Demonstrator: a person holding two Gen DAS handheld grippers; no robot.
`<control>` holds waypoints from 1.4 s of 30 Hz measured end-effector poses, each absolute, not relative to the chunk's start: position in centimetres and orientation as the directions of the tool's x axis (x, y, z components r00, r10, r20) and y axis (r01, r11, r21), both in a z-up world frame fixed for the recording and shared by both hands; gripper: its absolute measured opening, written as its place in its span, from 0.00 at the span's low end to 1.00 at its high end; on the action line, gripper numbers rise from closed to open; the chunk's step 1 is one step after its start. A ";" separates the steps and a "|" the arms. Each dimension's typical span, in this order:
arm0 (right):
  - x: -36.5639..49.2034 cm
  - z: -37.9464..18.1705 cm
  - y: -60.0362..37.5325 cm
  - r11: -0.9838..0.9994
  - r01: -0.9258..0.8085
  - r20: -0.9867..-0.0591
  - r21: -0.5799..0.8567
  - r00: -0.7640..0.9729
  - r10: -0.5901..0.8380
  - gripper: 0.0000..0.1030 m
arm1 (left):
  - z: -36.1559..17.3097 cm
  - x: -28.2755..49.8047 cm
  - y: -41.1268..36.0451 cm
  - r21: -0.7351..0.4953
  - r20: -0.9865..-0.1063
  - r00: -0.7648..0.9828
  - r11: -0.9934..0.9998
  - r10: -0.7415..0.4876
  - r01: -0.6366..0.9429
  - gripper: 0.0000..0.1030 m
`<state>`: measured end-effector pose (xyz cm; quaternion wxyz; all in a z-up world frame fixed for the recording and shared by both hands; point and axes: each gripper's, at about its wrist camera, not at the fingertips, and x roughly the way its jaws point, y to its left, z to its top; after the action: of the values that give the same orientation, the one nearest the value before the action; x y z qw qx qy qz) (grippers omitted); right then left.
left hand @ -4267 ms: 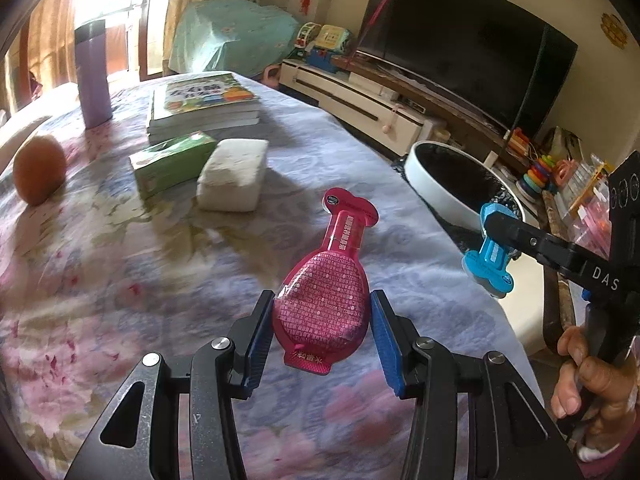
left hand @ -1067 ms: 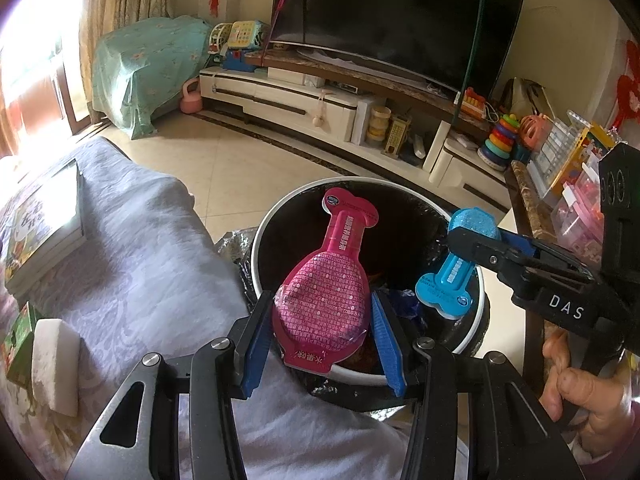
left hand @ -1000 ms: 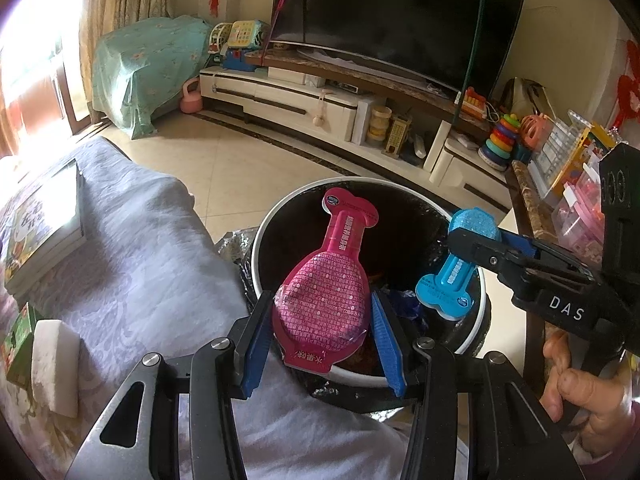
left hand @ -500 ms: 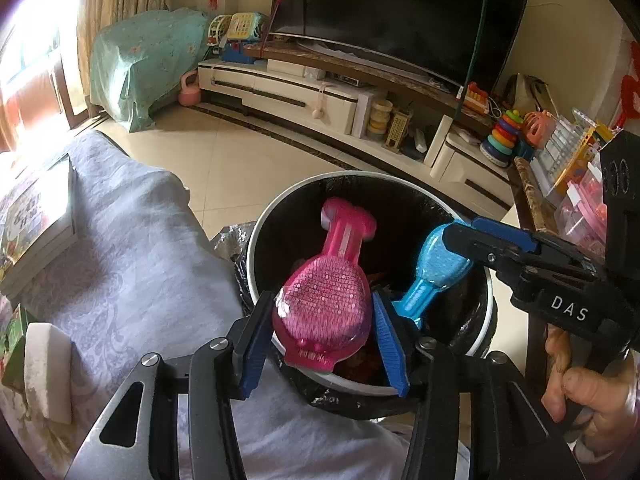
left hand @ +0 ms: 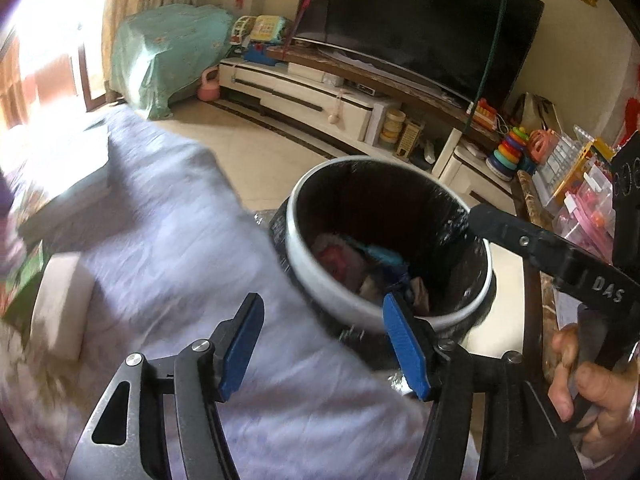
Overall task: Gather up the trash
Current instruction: 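Open both grippers to drop the pink and blue hairbrushes into the bin, then move both open grippers back over the table toward the milk carton and sponge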
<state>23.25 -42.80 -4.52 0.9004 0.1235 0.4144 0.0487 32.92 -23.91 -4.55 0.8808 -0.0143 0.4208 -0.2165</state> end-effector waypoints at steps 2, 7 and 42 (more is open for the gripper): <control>22.6 -4.5 -41.8 0.960 -0.004 -0.727 0.280 0.653 0.214 0.77 | -4.9 31.7 -22.5 -0.223 -0.735 0.555 0.911 -0.390 0.347 0.60; 21.6 -4.7 -38.4 0.951 -0.051 -0.724 0.306 0.636 0.267 0.81 | -5.1 29.2 -19.3 -0.243 -0.736 0.561 0.921 -0.379 0.303 0.60; 21.8 -9.2 -20.1 0.892 -0.228 -0.750 0.391 0.483 0.452 0.92 | -4.9 21.7 1.8 -0.220 -0.741 0.657 0.975 -0.140 -0.040 0.65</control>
<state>21.80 -20.07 -9.19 0.8527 0.1196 0.4678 0.1995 21.75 1.85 -4.91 0.9037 -0.1089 0.4132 -0.0275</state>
